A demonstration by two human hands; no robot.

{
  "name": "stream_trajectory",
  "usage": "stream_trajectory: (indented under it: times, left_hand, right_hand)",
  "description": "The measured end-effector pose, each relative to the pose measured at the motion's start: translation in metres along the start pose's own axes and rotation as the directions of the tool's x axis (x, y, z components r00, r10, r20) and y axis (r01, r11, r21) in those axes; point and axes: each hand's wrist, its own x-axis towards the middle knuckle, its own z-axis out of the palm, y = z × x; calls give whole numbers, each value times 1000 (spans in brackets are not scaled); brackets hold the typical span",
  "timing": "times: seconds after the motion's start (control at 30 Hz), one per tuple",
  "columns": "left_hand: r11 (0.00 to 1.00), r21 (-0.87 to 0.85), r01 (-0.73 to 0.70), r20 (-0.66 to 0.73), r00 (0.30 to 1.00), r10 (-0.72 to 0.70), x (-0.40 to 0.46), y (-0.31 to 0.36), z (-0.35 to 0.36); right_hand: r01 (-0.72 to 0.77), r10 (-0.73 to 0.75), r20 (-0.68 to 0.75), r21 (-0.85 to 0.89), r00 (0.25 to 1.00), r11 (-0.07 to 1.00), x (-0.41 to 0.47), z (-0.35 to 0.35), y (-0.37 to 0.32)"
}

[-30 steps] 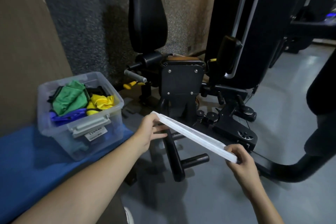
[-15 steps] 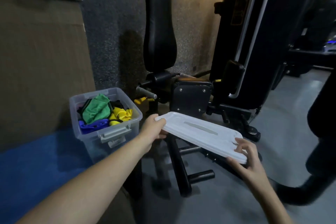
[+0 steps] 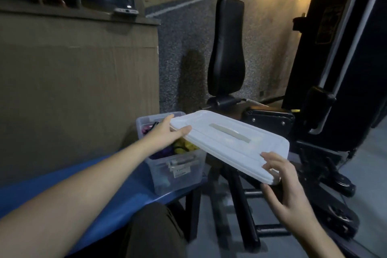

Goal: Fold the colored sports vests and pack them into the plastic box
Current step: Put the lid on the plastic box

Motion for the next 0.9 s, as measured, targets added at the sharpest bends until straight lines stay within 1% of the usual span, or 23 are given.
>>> stream_trajectory:
  times: [0.07,0.13,0.27,0.4,0.47,0.57,0.67,0.8,0.9]
  left_hand:
    - [1000,1,7,-38,999,-7,4,-18,-26]
    - [997,-74,20,-53,998,-24,8,-37,-48]
    - [972,-223,78,-111,988,-105,29,-85,-80]
    - [950,-287,124,-142,975,-170,51,-124,-98]
    - [924,-358,135,-150,968,-200,53,-129,-102]
    - [916,-371,152,-143,965,-218,57,-133,-103]
    - [893,-419,165,-171,951,-256,67,-138,-102]
    - [905,-398,152,-210,945,-251,77,-134,-94]
    - [907,-401,129,-227,945,-235,83,-129,-87]
  right_hand:
    - [43,-43,41,0,998,999,7,18,-7]
    - [84,-83,90,-7,992,996,15,40,-14]
    - [178,-170,178,-30,969,983,36,85,-24]
    - [180,-172,194,-25,966,983,57,115,-30]
    - [197,-185,210,-36,960,980,65,127,-30]
    - [231,-205,265,-71,942,970,72,143,-30]
    - [254,-215,295,-99,931,962,78,156,-28]
    - [239,-194,316,-108,929,965,81,170,-22]
    - [204,-161,303,-115,939,972,83,178,-20]
